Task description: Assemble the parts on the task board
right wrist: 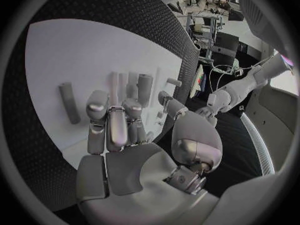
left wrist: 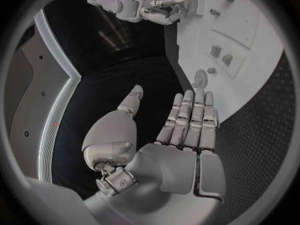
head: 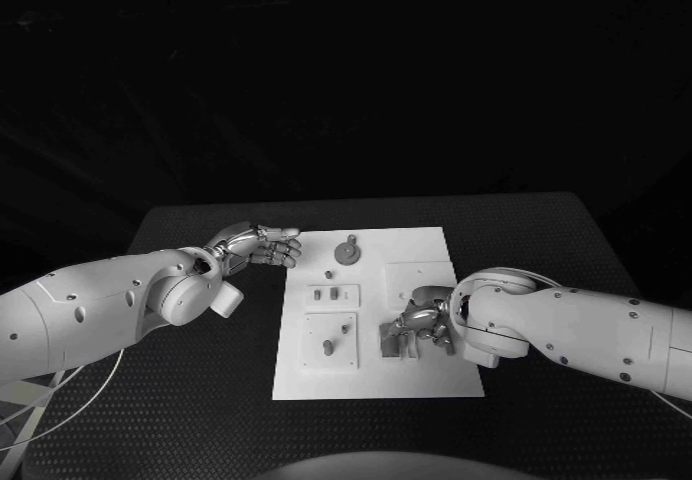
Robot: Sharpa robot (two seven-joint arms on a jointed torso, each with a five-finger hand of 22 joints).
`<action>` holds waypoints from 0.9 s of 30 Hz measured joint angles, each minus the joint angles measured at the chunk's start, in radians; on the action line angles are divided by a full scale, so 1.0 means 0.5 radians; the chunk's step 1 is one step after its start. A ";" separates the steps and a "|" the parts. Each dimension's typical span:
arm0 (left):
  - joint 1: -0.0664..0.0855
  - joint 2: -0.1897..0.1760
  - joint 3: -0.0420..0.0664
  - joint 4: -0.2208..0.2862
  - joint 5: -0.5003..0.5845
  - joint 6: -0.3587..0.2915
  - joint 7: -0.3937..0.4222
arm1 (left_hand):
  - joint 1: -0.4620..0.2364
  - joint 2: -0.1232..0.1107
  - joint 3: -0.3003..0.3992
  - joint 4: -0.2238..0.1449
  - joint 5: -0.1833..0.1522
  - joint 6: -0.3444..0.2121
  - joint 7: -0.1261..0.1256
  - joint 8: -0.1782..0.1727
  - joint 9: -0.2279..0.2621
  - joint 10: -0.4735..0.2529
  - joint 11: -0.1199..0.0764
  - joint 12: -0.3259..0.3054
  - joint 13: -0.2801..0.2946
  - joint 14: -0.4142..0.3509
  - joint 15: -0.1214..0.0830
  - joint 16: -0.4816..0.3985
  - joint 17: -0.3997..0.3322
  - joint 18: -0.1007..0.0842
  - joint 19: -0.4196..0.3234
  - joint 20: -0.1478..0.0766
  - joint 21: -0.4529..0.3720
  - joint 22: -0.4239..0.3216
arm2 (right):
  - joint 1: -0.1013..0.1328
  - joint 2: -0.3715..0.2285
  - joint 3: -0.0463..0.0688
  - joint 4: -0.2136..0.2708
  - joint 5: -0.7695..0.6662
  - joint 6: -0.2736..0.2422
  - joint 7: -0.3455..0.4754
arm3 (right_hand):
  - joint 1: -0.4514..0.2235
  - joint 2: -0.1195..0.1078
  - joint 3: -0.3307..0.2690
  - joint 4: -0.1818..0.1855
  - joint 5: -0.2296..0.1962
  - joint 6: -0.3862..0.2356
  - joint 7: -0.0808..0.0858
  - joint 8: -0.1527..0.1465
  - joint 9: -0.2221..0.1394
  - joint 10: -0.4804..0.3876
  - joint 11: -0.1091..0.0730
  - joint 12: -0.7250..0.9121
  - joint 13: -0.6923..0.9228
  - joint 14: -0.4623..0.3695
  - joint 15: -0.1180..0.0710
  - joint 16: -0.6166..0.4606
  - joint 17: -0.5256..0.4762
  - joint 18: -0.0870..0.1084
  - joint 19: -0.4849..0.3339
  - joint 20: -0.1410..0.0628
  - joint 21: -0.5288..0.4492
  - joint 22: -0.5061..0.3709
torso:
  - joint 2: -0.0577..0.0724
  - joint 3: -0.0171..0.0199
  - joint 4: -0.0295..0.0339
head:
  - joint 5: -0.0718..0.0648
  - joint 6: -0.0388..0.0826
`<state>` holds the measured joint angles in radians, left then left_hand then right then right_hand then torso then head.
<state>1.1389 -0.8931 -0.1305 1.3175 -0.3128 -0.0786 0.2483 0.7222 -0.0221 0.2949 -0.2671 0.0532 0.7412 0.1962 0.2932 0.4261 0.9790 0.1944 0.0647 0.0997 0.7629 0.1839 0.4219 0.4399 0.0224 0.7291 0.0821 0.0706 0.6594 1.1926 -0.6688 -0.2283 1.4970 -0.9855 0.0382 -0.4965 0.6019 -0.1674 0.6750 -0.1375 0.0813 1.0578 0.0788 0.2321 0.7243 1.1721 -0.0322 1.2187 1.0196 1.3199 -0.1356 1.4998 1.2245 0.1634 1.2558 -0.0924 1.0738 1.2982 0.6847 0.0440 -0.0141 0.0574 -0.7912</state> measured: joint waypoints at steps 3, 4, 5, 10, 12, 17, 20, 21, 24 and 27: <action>0.000 0.000 0.000 0.000 0.000 0.000 0.000 | 0.000 0.000 0.000 0.000 0.000 0.000 0.000 0.000 0.000 0.000 0.000 0.000 0.000 0.000 0.000 0.000 0.000 0.000 0.000 0.000 0.000 0.000 | -0.002 0.002 -0.001 -0.005 -0.003 0.002 -0.002 | 0.000 -0.021 0.005 0.016 0.000 -0.006 0.000 -0.012 0.000 -0.007 0.007 0.000 0.000 -0.005 0.003 0.000 -0.005 0.000 0.000 0.000 0.000 0.000 | 0.000 -0.0002 -0.001 | 0.001 -0.001; 0.000 0.000 0.000 0.000 0.000 0.000 0.000 | 0.000 0.000 0.000 0.000 0.000 0.000 0.000 0.000 0.000 0.000 0.000 0.000 0.000 0.000 0.000 0.000 0.000 0.000 0.000 0.000 0.000 0.000 | -0.002 0.002 -0.001 -0.005 -0.004 0.003 -0.002 | 0.002 -0.023 0.007 0.018 0.000 -0.006 0.000 -0.012 0.001 -0.007 0.007 0.000 0.002 -0.008 0.006 0.000 -0.005 0.000 0.000 0.000 0.000 0.000 | 0.000 -0.0002 0.000 | 0.001 -0.002; 0.000 0.000 0.000 0.000 0.000 0.000 0.000 | 0.000 0.000 0.000 0.000 0.000 0.000 0.000 0.000 0.000 0.000 0.000 0.000 0.000 0.000 0.000 0.000 0.000 0.000 0.000 0.000 0.000 0.000 | -0.002 0.002 -0.001 -0.005 -0.005 0.003 -0.002 | 0.008 -0.029 0.012 0.024 0.000 -0.007 0.000 -0.012 0.003 -0.007 0.007 0.000 0.002 -0.009 0.006 0.000 -0.005 0.000 0.000 0.000 0.000 0.000 | 0.000 -0.0002 0.000 | 0.001 -0.002; 0.000 0.000 0.000 0.000 0.000 0.000 0.000 | 0.000 0.000 0.000 0.000 0.000 0.000 0.000 0.006 0.000 0.000 0.000 0.000 0.000 0.000 0.000 0.000 0.000 0.000 0.000 0.000 0.000 0.000 | -0.002 0.002 -0.001 -0.005 -0.007 0.006 -0.002 | 0.008 -0.045 0.016 0.044 0.000 -0.007 0.000 -0.012 0.005 -0.007 0.007 0.000 0.002 -0.009 0.005 0.000 -0.005 0.000 0.000 0.000 0.000 0.000 | 0.000 -0.0004 0.000 | 0.001 -0.003; 0.000 0.000 0.000 0.000 0.000 0.000 0.000 | 0.000 0.000 0.000 0.000 0.000 0.000 0.000 0.008 0.000 0.000 0.000 0.000 0.000 0.000 0.000 0.000 0.000 0.000 0.000 0.000 0.000 0.000 | -0.002 0.002 -0.001 -0.005 -0.008 0.006 -0.002 | 0.008 -0.045 0.019 0.052 0.000 -0.007 0.000 -0.012 0.005 -0.007 0.007 0.000 0.002 -0.010 0.006 0.000 -0.007 0.000 0.000 0.000 0.000 0.000 | 0.000 -0.0004 0.000 | 0.001 -0.003; 0.000 -0.001 0.000 0.000 0.000 0.000 0.000 | 0.000 0.000 -0.005 -0.005 0.000 0.000 0.000 0.008 0.000 0.000 0.000 0.000 0.000 0.000 0.000 0.000 0.001 0.000 0.000 0.000 0.000 0.000 | -0.002 -0.002 -0.001 0.000 -0.011 0.004 -0.001 | 0.008 -0.045 0.022 0.060 0.000 -0.010 -0.003 -0.012 0.008 -0.007 0.007 0.000 0.004 -0.010 0.006 0.000 -0.007 0.000 0.000 0.000 0.000 0.000 | 0.000 -0.0004 0.000 | 0.001 -0.003; 0.000 -0.001 0.000 -0.001 0.000 0.000 -0.001 | 0.000 0.000 -0.006 -0.005 0.000 0.000 0.000 0.008 -0.001 0.000 0.000 0.000 0.000 0.000 0.000 0.000 0.002 0.000 0.000 0.000 0.000 0.000 | -0.003 -0.014 -0.001 0.013 -0.019 0.000 0.004 | 0.009 -0.044 0.022 0.060 0.000 -0.010 -0.004 -0.018 0.013 -0.007 0.007 0.000 0.005 -0.010 0.006 0.000 -0.001 0.001 0.000 0.000 0.000 0.002 | 0.000 -0.0004 0.000 | 0.001 -0.003; 0.000 -0.001 0.000 -0.002 0.000 0.000 -0.001 | 0.000 0.000 -0.005 -0.005 0.000 0.000 0.000 0.008 -0.001 0.000 0.000 0.000 0.000 0.000 0.000 0.000 0.001 0.000 0.000 0.000 0.000 0.000 | -0.003 -0.023 -0.001 0.021 -0.022 -0.002 0.006 | 0.012 -0.040 0.022 0.060 0.000 -0.010 -0.004 -0.017 0.014 -0.007 0.007 0.000 0.005 -0.010 0.006 0.000 0.002 0.001 0.000 0.000 0.000 0.003 | 0.000 -0.0004 0.000 | 0.001 -0.003; 0.000 -0.001 0.000 -0.002 0.000 0.000 -0.001 | 0.000 0.000 -0.006 -0.005 0.000 0.000 0.000 0.008 -0.001 0.000 0.000 0.000 0.000 0.000 0.000 0.000 0.001 0.000 0.000 0.000 0.000 0.000 | -0.002 -0.068 0.000 0.054 -0.040 -0.010 0.010 | 0.024 -0.029 0.022 0.060 0.000 -0.010 -0.004 -0.011 0.016 -0.007 0.007 0.000 0.005 -0.010 0.006 0.000 0.006 0.001 0.000 0.000 0.000 0.005 | 0.000 -0.0002 0.000 | 0.001 -0.002; 0.000 -0.002 0.000 -0.002 0.001 0.000 -0.001 | 0.000 0.000 -0.002 -0.009 0.000 0.000 0.000 0.008 -0.001 0.000 0.000 0.000 0.000 0.000 0.000 0.000 0.001 0.000 0.000 0.000 0.000 0.000 | 0.011 -0.112 0.001 0.080 -0.061 -0.015 0.010 | 0.025 -0.028 0.013 0.051 0.000 -0.010 -0.004 -0.010 0.020 -0.007 0.007 0.000 0.007 -0.010 0.006 0.000 0.009 0.001 0.000 0.000 0.000 0.006 | 0.000 0.0000 0.000 | 0.000 0.001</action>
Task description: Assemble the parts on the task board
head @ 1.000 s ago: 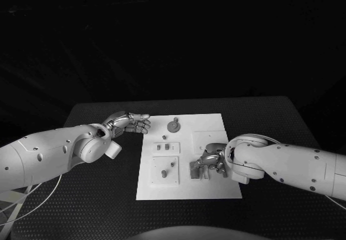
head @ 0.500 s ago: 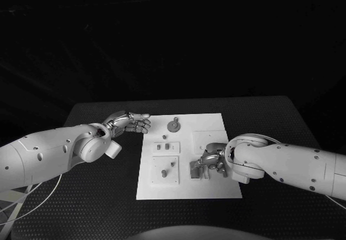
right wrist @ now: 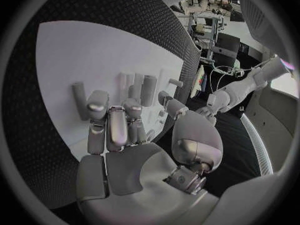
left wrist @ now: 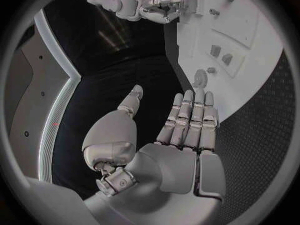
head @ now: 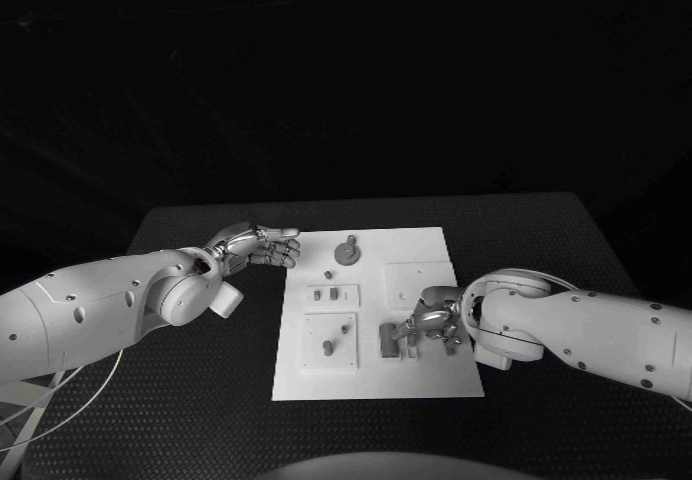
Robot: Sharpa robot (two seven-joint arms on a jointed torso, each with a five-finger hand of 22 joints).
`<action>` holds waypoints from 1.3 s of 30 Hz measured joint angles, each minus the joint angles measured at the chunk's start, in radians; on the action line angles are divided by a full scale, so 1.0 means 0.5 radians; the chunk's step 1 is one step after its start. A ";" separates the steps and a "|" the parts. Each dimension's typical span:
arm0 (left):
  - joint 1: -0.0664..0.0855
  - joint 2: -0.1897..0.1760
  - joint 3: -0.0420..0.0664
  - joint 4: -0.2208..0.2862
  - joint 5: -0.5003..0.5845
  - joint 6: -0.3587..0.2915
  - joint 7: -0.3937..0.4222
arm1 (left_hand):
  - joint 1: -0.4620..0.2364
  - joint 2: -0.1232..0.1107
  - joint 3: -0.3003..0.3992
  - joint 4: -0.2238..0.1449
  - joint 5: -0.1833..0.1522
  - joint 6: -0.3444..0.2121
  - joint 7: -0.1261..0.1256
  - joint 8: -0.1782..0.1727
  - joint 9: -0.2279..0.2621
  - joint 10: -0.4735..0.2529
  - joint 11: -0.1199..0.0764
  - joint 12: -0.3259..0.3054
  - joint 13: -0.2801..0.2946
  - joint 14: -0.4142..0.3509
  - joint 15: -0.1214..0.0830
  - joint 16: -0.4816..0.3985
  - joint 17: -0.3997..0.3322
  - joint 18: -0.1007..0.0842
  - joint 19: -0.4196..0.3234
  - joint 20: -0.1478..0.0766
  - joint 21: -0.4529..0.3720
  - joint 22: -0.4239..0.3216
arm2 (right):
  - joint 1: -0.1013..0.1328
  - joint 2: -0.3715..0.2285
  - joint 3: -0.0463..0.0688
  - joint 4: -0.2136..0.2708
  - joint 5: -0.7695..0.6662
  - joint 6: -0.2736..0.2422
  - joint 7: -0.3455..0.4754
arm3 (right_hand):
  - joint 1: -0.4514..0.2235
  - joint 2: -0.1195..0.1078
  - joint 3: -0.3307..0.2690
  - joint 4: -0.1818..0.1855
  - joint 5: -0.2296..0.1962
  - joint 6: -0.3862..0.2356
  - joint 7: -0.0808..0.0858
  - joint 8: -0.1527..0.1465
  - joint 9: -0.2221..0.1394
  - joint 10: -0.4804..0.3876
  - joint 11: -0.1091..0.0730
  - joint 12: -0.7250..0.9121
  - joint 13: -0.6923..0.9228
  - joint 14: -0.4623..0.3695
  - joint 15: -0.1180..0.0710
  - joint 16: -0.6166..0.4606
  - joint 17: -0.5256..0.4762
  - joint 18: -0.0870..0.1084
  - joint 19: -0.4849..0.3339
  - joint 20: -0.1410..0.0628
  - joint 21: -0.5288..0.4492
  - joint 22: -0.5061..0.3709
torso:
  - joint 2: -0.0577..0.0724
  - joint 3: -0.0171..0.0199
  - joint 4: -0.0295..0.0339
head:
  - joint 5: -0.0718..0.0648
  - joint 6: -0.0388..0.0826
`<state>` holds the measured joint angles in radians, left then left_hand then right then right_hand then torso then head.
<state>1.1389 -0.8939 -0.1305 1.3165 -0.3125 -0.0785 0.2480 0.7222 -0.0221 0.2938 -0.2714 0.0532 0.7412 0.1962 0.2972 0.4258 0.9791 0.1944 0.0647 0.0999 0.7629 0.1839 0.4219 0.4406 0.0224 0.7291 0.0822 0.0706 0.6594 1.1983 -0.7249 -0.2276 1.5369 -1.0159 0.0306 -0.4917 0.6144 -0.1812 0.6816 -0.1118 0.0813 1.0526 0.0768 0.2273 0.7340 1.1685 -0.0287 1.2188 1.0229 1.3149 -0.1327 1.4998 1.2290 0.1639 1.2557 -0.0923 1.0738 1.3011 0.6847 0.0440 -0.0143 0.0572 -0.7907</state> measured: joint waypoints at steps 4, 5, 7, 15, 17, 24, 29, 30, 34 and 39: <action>0.000 -0.004 0.000 0.000 0.000 0.000 0.000 | 0.000 0.000 0.002 -0.002 0.000 0.000 0.000 0.000 0.000 0.000 0.000 0.000 0.000 0.000 0.000 0.000 0.000 0.000 0.000 0.000 0.000 0.000 | 0.051 -0.057 0.021 0.036 -0.036 -0.007 -0.001 | 0.010 0.010 -0.008 -0.008 0.000 -0.003 -0.003 0.000 0.003 0.000 0.000 0.000 0.000 0.000 0.000 0.000 0.003 0.000 0.000 0.000 0.000 0.002 | -0.001 0.0002 -0.001 | -0.008 0.005; 0.000 -0.004 0.000 0.000 0.000 0.000 0.000 | 0.000 0.000 0.002 -0.002 0.000 0.000 0.000 0.000 0.000 0.000 0.000 0.000 0.000 0.000 0.000 0.000 0.000 0.000 0.000 0.000 0.000 0.000 | 0.065 -0.073 0.025 0.043 -0.046 -0.008 -0.002 | 0.010 0.010 -0.008 -0.008 0.000 -0.003 -0.003 0.000 0.003 0.000 0.000 0.000 0.000 0.002 0.002 0.000 0.003 0.000 0.000 0.000 0.000 0.002 | -0.001 0.0008 -0.002 | -0.011 0.007; 0.000 -0.004 0.000 -0.001 0.000 0.000 0.000 | 0.000 0.000 0.002 -0.002 0.000 0.000 0.000 0.000 0.002 0.000 0.000 0.000 0.000 0.000 0.000 0.000 0.000 0.000 0.000 0.000 0.000 0.000 | 0.084 -0.099 0.029 0.048 -0.062 -0.008 -0.004 | 0.019 0.019 -0.015 -0.015 0.000 -0.003 -0.003 0.000 0.005 0.000 0.000 0.000 0.000 0.003 0.001 0.000 0.007 0.000 0.000 0.000 0.000 0.002 | -0.001 0.0010 -0.003 | -0.018 0.009; 0.000 -0.003 0.000 0.000 0.000 0.003 0.005 | 0.000 0.000 0.002 -0.002 0.000 0.000 0.000 0.000 0.002 0.000 0.000 0.000 -0.002 0.000 0.000 0.000 0.002 0.000 0.000 0.000 0.000 0.000 | 0.106 -0.225 0.035 0.070 -0.143 0.041 -0.010 | 0.061 0.061 -0.050 -0.069 0.000 0.012 -0.003 0.000 0.012 0.008 -0.007 0.000 0.000 0.018 -0.012 0.000 0.027 0.001 0.008 -0.008 0.000 0.009 | -0.001 0.0021 -0.004 | -0.034 0.018; 0.000 -0.003 0.000 0.000 0.000 0.004 0.005 | 0.000 0.000 0.002 -0.002 0.000 0.000 0.000 0.000 0.002 0.000 0.000 0.000 -0.002 0.000 0.000 0.000 0.002 0.000 0.000 0.000 0.000 0.000 | 0.106 -0.247 0.035 0.072 -0.174 0.059 -0.013 | 0.084 0.084 -0.059 -0.107 0.000 0.012 -0.003 0.000 0.015 0.008 -0.007 0.000 0.000 0.023 -0.008 0.000 0.028 0.001 0.008 -0.008 0.000 0.011 | -0.001 0.0023 -0.004 | -0.038 0.020; 0.000 -0.005 0.000 -0.001 0.000 0.008 0.007 | 0.000 0.000 0.002 -0.002 0.000 0.000 0.000 0.000 0.002 0.000 0.000 0.000 -0.002 0.000 0.000 0.000 0.002 0.000 0.000 0.000 0.000 0.000 | 0.106 -0.304 0.033 0.071 -0.271 0.133 -0.037 | 0.096 0.118 -0.077 -0.171 0.000 0.012 -0.003 0.000 0.016 0.015 -0.014 0.000 0.000 0.032 -0.013 0.000 0.030 0.001 0.016 -0.001 0.000 0.014 | 0.000 0.0029 -0.004 | -0.048 0.022; 0.000 -0.004 0.000 -0.002 0.000 0.011 0.007 | -0.001 0.001 0.002 -0.002 0.000 0.000 0.000 0.000 0.001 0.000 0.000 0.000 -0.002 0.000 0.000 0.000 0.003 0.000 0.000 0.000 0.000 0.000 | 0.106 -0.312 0.020 0.064 -0.332 0.172 -0.054 | 0.096 0.118 -0.077 -0.171 0.000 0.012 -0.003 0.000 0.016 0.015 -0.014 0.000 0.000 0.033 -0.012 0.001 0.030 0.001 0.016 -0.001 0.000 0.014 | 0.000 0.0031 -0.004 | -0.053 0.024; 0.000 -0.004 0.000 -0.002 0.000 0.012 0.007 | -0.006 0.006 0.002 -0.002 0.000 0.000 0.000 0.000 0.001 0.000 0.000 0.000 -0.002 0.000 0.000 0.000 0.003 0.000 0.000 0.000 0.000 0.000 | 0.105 -0.310 0.015 0.061 -0.346 0.179 -0.057 | 0.096 0.118 -0.077 -0.171 0.000 0.012 -0.003 0.000 0.016 0.015 -0.014 0.000 0.000 0.035 -0.010 0.001 0.030 0.001 0.016 -0.001 0.000 0.014 | 0.000 0.0029 -0.004 | -0.054 0.025; 0.000 -0.002 0.000 -0.002 0.000 0.014 0.007 | -0.008 0.008 0.002 -0.002 0.000 0.000 0.000 0.000 0.003 0.000 0.000 0.000 -0.001 0.000 0.000 0.000 0.003 0.000 0.000 0.000 0.000 0.000 | 0.094 -0.294 0.003 0.047 -0.403 0.201 -0.067 | 0.096 0.118 -0.082 -0.177 0.000 0.018 -0.009 0.000 0.016 0.015 -0.014 0.000 0.000 0.035 -0.009 0.001 0.030 0.001 0.016 -0.001 0.000 0.014 | 0.001 0.0027 -0.003 | -0.059 0.026; 0.000 -0.002 0.000 -0.005 0.000 0.017 0.008 | -0.008 0.008 0.002 -0.002 0.000 0.000 0.000 0.000 0.003 0.000 0.000 0.000 -0.002 0.000 0.000 0.000 0.003 0.000 0.000 0.000 0.000 0.000 | 0.065 -0.272 0.001 0.034 -0.447 0.218 -0.075 | 0.096 0.118 -0.082 -0.177 0.000 0.018 -0.009 0.000 0.016 0.015 -0.014 0.000 -0.001 0.036 -0.009 0.001 0.033 0.002 0.016 -0.001 0.000 0.013 | 0.001 0.0015 0.000 | -0.060 0.025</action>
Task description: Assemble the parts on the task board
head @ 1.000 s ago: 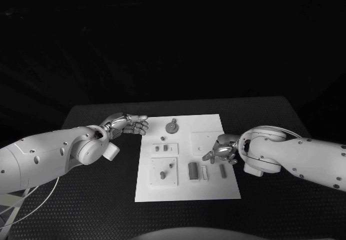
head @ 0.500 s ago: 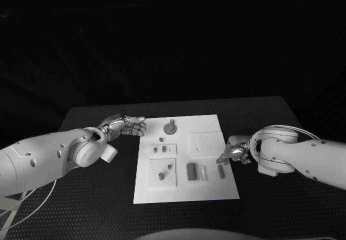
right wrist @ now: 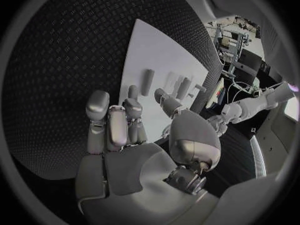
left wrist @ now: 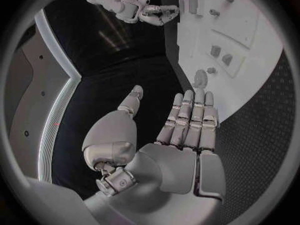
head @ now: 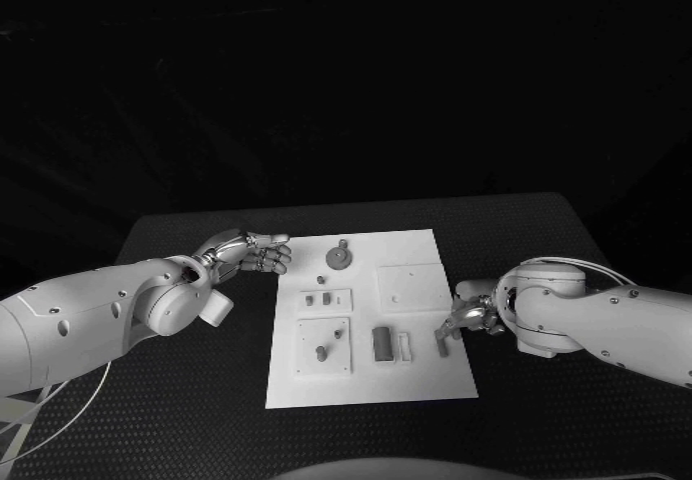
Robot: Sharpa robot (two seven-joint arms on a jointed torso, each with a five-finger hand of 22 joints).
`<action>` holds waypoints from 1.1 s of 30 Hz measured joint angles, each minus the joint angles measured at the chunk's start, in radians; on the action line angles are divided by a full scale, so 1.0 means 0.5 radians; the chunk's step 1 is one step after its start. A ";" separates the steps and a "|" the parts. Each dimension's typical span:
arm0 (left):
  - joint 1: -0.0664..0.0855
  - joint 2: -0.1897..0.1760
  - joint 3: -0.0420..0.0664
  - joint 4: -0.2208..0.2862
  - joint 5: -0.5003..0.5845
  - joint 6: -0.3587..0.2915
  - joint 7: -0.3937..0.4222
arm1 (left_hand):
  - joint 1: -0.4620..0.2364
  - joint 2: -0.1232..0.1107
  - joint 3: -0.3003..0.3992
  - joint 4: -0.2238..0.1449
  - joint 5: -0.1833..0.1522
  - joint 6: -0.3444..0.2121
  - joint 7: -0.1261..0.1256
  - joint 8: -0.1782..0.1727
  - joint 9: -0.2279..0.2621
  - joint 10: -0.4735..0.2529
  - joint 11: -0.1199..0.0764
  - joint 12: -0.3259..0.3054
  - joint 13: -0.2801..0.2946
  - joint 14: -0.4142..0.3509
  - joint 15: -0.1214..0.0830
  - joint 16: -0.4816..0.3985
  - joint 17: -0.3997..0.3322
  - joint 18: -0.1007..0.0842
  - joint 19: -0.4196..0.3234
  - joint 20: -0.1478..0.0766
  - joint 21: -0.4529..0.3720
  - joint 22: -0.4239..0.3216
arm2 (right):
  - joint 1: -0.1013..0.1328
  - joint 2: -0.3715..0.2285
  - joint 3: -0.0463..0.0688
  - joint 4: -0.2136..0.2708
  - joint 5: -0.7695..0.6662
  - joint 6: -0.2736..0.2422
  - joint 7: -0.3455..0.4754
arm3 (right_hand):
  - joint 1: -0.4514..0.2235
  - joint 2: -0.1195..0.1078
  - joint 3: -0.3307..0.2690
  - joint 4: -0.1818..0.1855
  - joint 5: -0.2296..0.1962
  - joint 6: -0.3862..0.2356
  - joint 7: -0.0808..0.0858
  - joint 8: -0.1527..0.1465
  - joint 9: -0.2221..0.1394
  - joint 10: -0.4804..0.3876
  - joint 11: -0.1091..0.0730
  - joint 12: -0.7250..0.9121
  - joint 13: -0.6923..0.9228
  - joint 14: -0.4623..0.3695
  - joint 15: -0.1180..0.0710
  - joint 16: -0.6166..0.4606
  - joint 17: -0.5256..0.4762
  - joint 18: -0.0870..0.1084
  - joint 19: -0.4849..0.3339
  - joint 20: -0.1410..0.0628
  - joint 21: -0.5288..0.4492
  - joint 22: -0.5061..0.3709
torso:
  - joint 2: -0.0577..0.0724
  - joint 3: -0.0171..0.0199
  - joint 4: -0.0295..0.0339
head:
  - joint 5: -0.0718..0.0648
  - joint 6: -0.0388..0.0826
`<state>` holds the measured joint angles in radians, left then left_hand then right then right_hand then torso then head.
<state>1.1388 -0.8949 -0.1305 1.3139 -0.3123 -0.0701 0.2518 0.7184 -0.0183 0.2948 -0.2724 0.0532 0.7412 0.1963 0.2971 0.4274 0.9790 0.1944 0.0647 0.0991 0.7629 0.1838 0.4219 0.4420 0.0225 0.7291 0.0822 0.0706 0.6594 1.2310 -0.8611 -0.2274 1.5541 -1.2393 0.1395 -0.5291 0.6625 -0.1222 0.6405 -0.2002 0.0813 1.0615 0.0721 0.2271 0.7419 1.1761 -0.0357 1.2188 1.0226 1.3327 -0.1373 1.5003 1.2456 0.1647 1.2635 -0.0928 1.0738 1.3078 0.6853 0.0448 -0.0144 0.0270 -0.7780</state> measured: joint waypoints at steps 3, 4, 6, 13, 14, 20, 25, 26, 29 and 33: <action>0.000 0.000 0.000 -0.001 0.000 0.002 0.000 | 0.000 0.000 0.000 0.000 0.000 0.000 0.000 0.000 0.000 0.000 0.000 0.000 -0.002 0.000 0.000 0.000 0.000 0.000 0.000 0.000 0.000 0.000 | -0.015 0.018 0.000 -0.014 -0.020 0.005 -0.003 | 0.000 0.000 0.000 0.000 0.000 0.000 0.000 0.000 0.002 0.000 0.000 0.000 0.000 0.000 0.000 0.000 0.000 0.000 0.000 0.000 0.000 0.000 | 0.000 -0.0002 0.001 | 0.000 -0.003; 0.000 0.001 0.000 -0.001 0.000 0.002 0.000 | 0.000 0.000 0.000 0.000 0.000 0.000 0.000 0.000 0.000 0.000 0.000 0.000 -0.002 0.000 0.000 0.000 0.000 0.000 0.000 0.000 0.000 0.000 | -0.020 0.026 0.000 -0.021 -0.027 0.005 -0.004 | 0.000 0.000 0.000 0.000 0.000 0.001 0.001 0.000 0.002 0.000 0.000 0.000 0.000 0.000 0.000 0.000 0.000 0.000 0.000 0.000 0.000 0.000 | 0.000 -0.0006 0.002 | 0.000 -0.004; 0.000 0.001 0.000 -0.001 0.000 0.004 0.000 | 0.000 0.000 0.000 0.000 0.000 0.000 0.000 0.000 0.000 0.000 0.000 0.000 -0.002 0.000 0.000 0.000 0.000 0.000 0.000 0.000 0.000 0.000 | -0.027 0.037 0.000 -0.027 -0.036 0.007 -0.006 | 0.000 0.000 0.000 0.000 0.000 0.004 0.003 0.000 0.002 0.000 0.000 0.000 0.000 0.001 0.001 0.000 0.000 0.001 0.000 0.000 0.000 0.000 | 0.000 -0.0015 0.002 | 0.000 -0.006; 0.000 0.001 0.000 -0.002 0.000 0.009 -0.001 | 0.000 0.000 0.000 0.000 0.000 0.000 0.000 0.000 0.000 0.000 0.000 0.000 -0.002 0.000 0.000 0.000 0.001 0.000 0.000 0.000 0.000 0.000 | -0.046 0.073 0.000 -0.040 -0.053 0.016 -0.006 | 0.000 0.000 0.000 0.000 0.000 0.011 0.004 0.013 0.011 0.000 0.000 0.000 0.000 0.003 0.003 0.000 0.000 0.006 0.000 0.000 0.000 0.000 | 0.000 -0.0019 0.002 | 0.003 -0.011; 0.000 0.001 0.000 -0.002 0.000 0.009 -0.001 | 0.000 0.000 0.000 0.000 0.000 0.000 0.000 0.000 0.000 0.000 0.000 0.000 -0.002 0.000 0.000 0.000 0.002 0.000 0.000 0.000 0.000 0.000 | -0.048 0.077 0.001 -0.042 -0.054 0.017 -0.006 | 0.000 0.000 0.000 0.000 0.000 0.011 0.003 0.018 0.011 0.000 0.000 0.000 0.000 0.003 0.003 0.000 0.000 0.007 0.000 0.000 0.001 0.000 | 0.000 -0.0019 0.002 | 0.003 -0.011; 0.000 0.001 0.000 -0.002 0.000 0.013 -0.002 | 0.000 0.000 0.000 0.000 0.000 0.000 0.000 0.000 -0.001 0.000 0.000 0.000 -0.002 0.000 0.000 0.000 0.001 0.000 0.000 0.000 0.000 0.000 | -0.064 0.109 0.006 -0.065 -0.065 0.023 -0.006 | 0.000 0.000 0.000 0.000 0.000 0.028 0.003 0.022 0.011 0.004 0.004 0.000 0.000 0.007 0.007 0.000 0.000 0.010 0.000 0.001 0.001 0.000 | 0.000 -0.0025 0.002 | 0.004 -0.015; 0.000 0.001 0.000 -0.002 0.000 0.016 -0.002 | 0.000 0.000 0.000 0.000 0.000 0.000 0.000 0.000 -0.001 0.000 0.000 0.000 -0.002 0.000 0.000 0.000 0.001 0.000 0.000 0.000 0.000 0.000 | -0.076 0.133 0.009 -0.087 -0.098 0.029 -0.006 | -0.008 0.008 0.000 0.000 0.000 0.036 -0.001 0.022 0.066 0.004 0.004 0.000 0.000 0.007 0.007 0.000 0.000 0.013 0.000 0.001 0.001 0.000 | -0.001 -0.0025 0.002 | 0.005 -0.017; 0.000 0.000 0.000 -0.002 0.000 0.016 -0.002 | 0.000 0.000 0.000 0.000 0.000 0.000 0.000 0.000 -0.001 0.000 0.000 0.000 -0.002 0.000 0.000 0.000 0.001 0.000 0.000 0.000 0.000 0.000 | -0.078 0.137 0.010 -0.091 -0.108 0.031 -0.005 | -0.008 0.008 0.000 0.000 0.000 0.033 -0.004 0.022 0.066 0.004 0.004 0.000 -0.001 0.007 0.007 0.000 -0.001 0.013 0.000 0.001 0.001 0.000 | -0.001 -0.0025 0.002 | 0.005 -0.018; 0.000 0.000 0.000 -0.002 0.000 0.018 -0.003 | 0.000 0.000 0.000 0.000 0.000 0.000 0.000 0.000 -0.001 0.000 0.000 0.000 -0.001 0.000 0.000 0.000 0.001 0.000 0.000 0.000 0.000 0.000 | -0.084 0.150 0.012 -0.101 -0.145 0.041 -0.003 | 0.011 0.028 -0.003 -0.033 0.000 0.033 -0.005 0.022 0.066 0.006 0.005 0.000 -0.001 0.008 0.008 0.000 0.002 0.013 0.000 0.001 0.001 -0.001 | -0.001 -0.0025 0.002 | 0.006 -0.021; 0.000 -0.001 0.000 -0.002 0.000 0.020 -0.004 | 0.000 0.000 0.000 0.000 0.000 0.000 0.000 0.000 -0.001 0.000 0.000 0.000 -0.001 0.000 0.000 0.000 0.001 0.000 0.000 0.000 0.000 0.000 | -0.092 0.165 0.015 -0.112 -0.196 0.052 -0.001 | 0.031 0.048 -0.006 -0.085 0.000 0.037 -0.008 0.065 0.066 0.008 0.007 0.000 -0.001 0.011 0.010 0.000 0.002 0.014 0.003 0.004 0.001 -0.001 | -0.001 -0.0023 0.002 | 0.007 -0.024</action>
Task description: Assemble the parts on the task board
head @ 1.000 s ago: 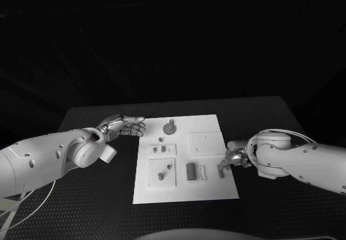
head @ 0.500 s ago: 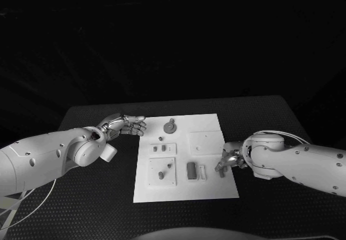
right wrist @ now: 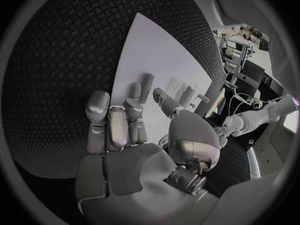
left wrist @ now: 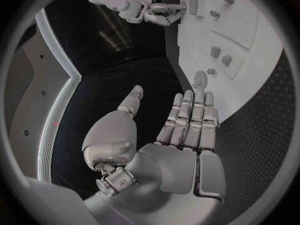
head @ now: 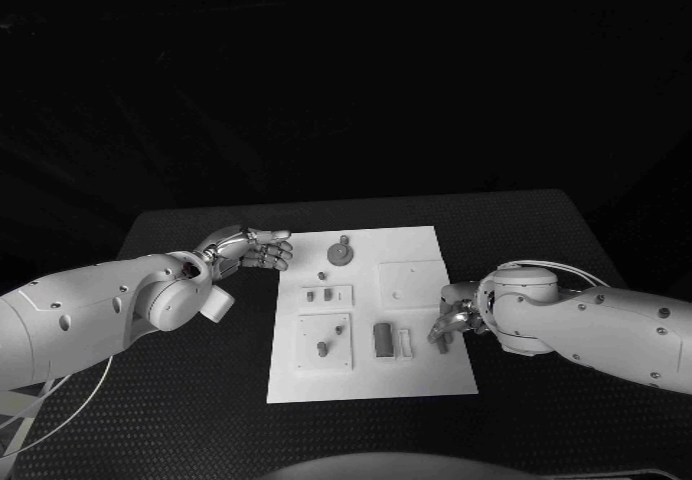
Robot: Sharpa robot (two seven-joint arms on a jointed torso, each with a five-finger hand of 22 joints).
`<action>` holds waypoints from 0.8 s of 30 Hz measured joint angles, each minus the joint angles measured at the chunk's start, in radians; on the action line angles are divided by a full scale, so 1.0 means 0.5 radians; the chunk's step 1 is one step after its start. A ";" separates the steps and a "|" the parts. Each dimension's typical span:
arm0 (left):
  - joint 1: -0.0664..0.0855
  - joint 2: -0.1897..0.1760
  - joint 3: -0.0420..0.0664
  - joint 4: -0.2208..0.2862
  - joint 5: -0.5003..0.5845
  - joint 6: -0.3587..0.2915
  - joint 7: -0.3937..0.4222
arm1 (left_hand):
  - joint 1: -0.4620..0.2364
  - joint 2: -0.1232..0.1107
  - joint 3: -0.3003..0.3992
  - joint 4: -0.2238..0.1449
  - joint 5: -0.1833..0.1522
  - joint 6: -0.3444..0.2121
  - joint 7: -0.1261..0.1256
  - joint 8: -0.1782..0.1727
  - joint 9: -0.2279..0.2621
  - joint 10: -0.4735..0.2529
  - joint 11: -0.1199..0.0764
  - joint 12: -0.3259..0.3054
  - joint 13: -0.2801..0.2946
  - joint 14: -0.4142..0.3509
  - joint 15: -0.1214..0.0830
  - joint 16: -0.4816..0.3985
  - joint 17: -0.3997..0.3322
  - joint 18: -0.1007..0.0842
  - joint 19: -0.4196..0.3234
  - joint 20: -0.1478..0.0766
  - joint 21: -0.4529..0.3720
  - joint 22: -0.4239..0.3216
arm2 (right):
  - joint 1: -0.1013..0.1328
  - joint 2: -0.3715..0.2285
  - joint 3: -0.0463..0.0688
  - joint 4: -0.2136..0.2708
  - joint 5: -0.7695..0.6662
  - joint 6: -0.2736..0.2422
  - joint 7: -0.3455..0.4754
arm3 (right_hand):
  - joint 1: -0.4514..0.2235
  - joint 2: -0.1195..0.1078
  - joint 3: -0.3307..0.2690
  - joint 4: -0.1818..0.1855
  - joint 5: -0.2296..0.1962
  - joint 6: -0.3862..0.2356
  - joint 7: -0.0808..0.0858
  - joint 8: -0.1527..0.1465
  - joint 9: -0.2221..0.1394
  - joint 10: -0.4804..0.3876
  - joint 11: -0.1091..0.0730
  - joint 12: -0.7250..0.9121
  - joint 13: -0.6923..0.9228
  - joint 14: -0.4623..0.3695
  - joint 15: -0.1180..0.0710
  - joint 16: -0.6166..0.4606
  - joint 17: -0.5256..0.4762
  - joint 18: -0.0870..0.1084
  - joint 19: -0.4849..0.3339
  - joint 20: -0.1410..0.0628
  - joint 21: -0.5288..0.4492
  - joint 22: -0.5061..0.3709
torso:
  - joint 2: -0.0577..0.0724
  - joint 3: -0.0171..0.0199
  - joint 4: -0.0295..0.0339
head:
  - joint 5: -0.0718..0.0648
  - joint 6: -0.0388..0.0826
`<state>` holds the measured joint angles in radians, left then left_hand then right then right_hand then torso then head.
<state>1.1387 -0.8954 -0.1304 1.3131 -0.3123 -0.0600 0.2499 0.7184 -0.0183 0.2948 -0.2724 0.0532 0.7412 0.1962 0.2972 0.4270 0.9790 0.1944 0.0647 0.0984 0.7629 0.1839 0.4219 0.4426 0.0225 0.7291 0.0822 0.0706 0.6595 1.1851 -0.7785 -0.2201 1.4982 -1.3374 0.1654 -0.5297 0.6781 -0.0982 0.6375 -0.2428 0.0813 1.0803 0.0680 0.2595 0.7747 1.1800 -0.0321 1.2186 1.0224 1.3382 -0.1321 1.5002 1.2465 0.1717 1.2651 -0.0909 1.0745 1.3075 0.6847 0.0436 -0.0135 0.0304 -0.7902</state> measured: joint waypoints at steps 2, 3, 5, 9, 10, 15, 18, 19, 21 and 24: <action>0.000 0.000 -0.001 0.000 0.000 0.001 0.000 | 0.000 0.000 0.000 0.000 0.000 0.000 0.000 0.000 0.000 0.000 0.000 0.000 0.000 0.000 0.000 0.000 0.000 0.000 0.000 0.000 0.000 0.000 | -0.004 0.004 0.001 -0.002 -0.024 0.002 0.002 | 0.023 0.023 0.001 -0.032 0.000 0.008 -0.002 0.000 0.000 0.000 0.000 0.000 0.000 0.000 0.000 -0.007 0.000 0.000 0.000 0.000 0.000 0.000 | 0.000 0.0002 0.000 | 0.000 -0.002; 0.000 -0.001 -0.001 0.000 0.000 0.001 -0.001 | 0.000 0.000 0.000 0.000 0.000 0.000 0.000 0.000 0.000 0.000 0.000 0.000 0.000 0.000 0.000 0.000 0.000 0.000 0.000 0.000 0.000 0.000 | -0.006 0.006 0.002 -0.004 -0.036 0.002 0.003 | 0.033 0.033 0.003 -0.046 0.000 0.017 -0.007 0.000 0.000 0.000 0.000 0.000 0.000 0.000 0.000 -0.007 0.000 0.001 0.000 0.000 0.000 0.000 | 0.000 0.0006 0.000 | 0.001 -0.003; 0.000 -0.001 -0.001 0.000 0.000 0.002 -0.001 | 0.000 0.000 0.000 0.000 0.000 0.000 0.000 0.000 0.000 0.000 0.000 0.000 0.000 0.000 0.000 0.000 0.000 0.000 0.000 0.000 0.000 0.000 | -0.010 0.012 0.002 -0.005 -0.065 0.001 0.005 | 0.079 0.050 0.014 -0.079 0.000 0.036 -0.015 0.000 0.000 0.000 0.000 0.000 0.000 0.000 0.000 -0.007 -0.001 0.001 0.000 0.000 0.000 0.000 | 0.000 0.0006 0.000 | 0.002 -0.006; 0.000 -0.001 -0.001 0.000 0.000 0.004 -0.002 | 0.000 0.000 0.000 0.000 0.000 0.000 0.000 0.000 0.000 0.000 0.000 0.000 0.000 0.000 0.000 0.000 0.000 0.000 0.000 0.000 0.000 0.000 | -0.016 0.021 0.001 -0.006 -0.117 0.001 0.006 | 0.199 0.037 0.020 -0.088 0.000 0.041 -0.023 0.074 -0.025 0.000 0.000 0.000 0.000 0.000 0.000 -0.007 -0.005 0.004 0.000 0.000 0.000 0.000 | 0.000 0.0006 -0.001 | 0.003 -0.009; 0.000 -0.001 0.000 0.000 0.000 0.005 -0.003 | 0.000 0.000 0.000 0.000 0.000 0.000 0.000 0.000 0.001 0.000 0.000 0.000 0.000 0.000 0.000 0.000 0.000 0.000 0.000 0.000 0.000 0.000 | -0.017 0.023 0.001 -0.007 -0.128 0.001 0.006 | 0.231 0.032 0.020 -0.088 0.000 0.039 -0.025 0.081 -0.038 0.000 0.000 0.000 0.000 0.000 0.000 -0.007 -0.006 0.004 0.000 0.000 0.000 0.000 | 0.000 0.0006 -0.001 | 0.003 -0.009; 0.000 -0.001 0.000 0.000 0.000 0.006 -0.004 | 0.000 0.000 0.000 0.000 0.000 0.000 0.000 0.000 0.002 0.000 0.000 0.000 -0.002 0.000 0.000 0.000 0.002 0.000 0.000 0.000 0.000 0.000 | -0.020 0.024 0.001 -0.001 -0.161 0.001 0.009 | 0.312 0.020 -0.001 -0.101 -0.008 0.038 -0.026 0.082 -0.038 0.000 0.000 0.000 0.000 0.000 0.000 -0.015 -0.007 0.007 -0.008 0.008 0.000 0.000 | 0.000 0.0010 -0.001 | 0.003 -0.012; 0.000 -0.001 0.000 0.000 0.000 0.007 -0.005 | 0.000 0.000 0.000 0.000 0.000 0.000 0.000 0.000 0.002 0.000 0.000 0.000 -0.002 0.000 0.000 0.000 0.002 0.000 0.000 0.000 0.000 0.000 | -0.021 0.022 0.002 0.002 -0.162 -0.003 0.011 | 0.343 0.041 -0.006 -0.102 -0.011 0.038 -0.026 0.082 -0.038 0.000 0.000 -0.001 0.000 0.000 0.001 -0.015 -0.007 0.010 -0.015 0.015 0.000 0.000 | 0.000 0.0010 -0.001 | 0.003 -0.014; 0.000 -0.001 0.000 0.000 0.000 0.008 -0.005 | 0.000 0.000 0.000 0.000 0.000 0.000 0.000 0.000 0.002 0.000 0.000 0.000 -0.002 0.000 0.000 0.000 0.002 0.000 0.000 0.000 0.000 0.000 | -0.021 0.022 0.002 0.003 -0.160 -0.005 0.011 | 0.352 0.049 -0.009 -0.104 -0.016 0.038 -0.026 0.082 -0.038 0.001 0.001 -0.001 0.000 0.000 0.001 -0.015 -0.007 0.010 -0.015 0.015 0.000 0.000 | 0.000 0.0010 -0.001 | 0.002 -0.016; 0.000 -0.001 0.000 0.000 0.000 0.008 -0.005 | -0.006 0.006 0.000 0.000 0.000 0.000 0.000 0.000 0.001 0.000 0.000 0.000 -0.002 0.000 0.000 0.000 0.001 0.000 0.000 0.000 0.000 0.000 | -0.021 0.021 0.002 0.003 -0.150 -0.013 0.011 | 0.370 0.067 -0.025 -0.099 -0.016 0.038 -0.026 0.082 -0.038 0.003 0.003 -0.002 0.000 0.000 0.001 -0.015 -0.007 0.011 -0.015 0.015 0.000 0.000 | 0.000 0.0008 -0.001 | 0.001 -0.016; 0.000 -0.001 0.000 0.000 0.000 0.009 -0.006 | -0.007 0.007 0.000 0.000 0.000 0.000 0.000 0.000 0.001 0.000 0.000 0.000 -0.002 0.000 0.000 0.000 0.001 0.000 0.000 0.000 0.000 0.000 | -0.022 0.018 0.001 0.002 -0.127 -0.028 0.011 | 0.384 0.083 -0.034 -0.102 -0.016 0.038 -0.026 0.082 -0.039 0.003 0.003 -0.002 0.000 0.000 0.002 -0.015 -0.004 0.011 -0.015 0.015 0.000 0.000 | 0.000 0.0006 -0.001 | -0.001 -0.017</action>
<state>1.1387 -0.8959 -0.1304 1.3129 -0.3123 -0.0556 0.2467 0.7149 -0.0148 0.2948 -0.2724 0.0532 0.7412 0.1963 0.2971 0.4277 0.9790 0.1944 0.0647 0.0976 0.7629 0.1838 0.4219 0.4434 0.0225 0.7291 0.0822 0.0706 0.6595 1.1741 -0.7696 -0.2196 1.4993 -1.4011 0.1514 -0.5243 0.8701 -0.0565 0.6205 -0.2936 0.0732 1.0993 0.0551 0.3003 0.7553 1.1815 -0.0304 1.2177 1.0223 1.3381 -0.1313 1.4928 1.2443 0.1769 1.2577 -0.0834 1.0745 1.3073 0.6849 0.0439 -0.0141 0.0299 -0.7987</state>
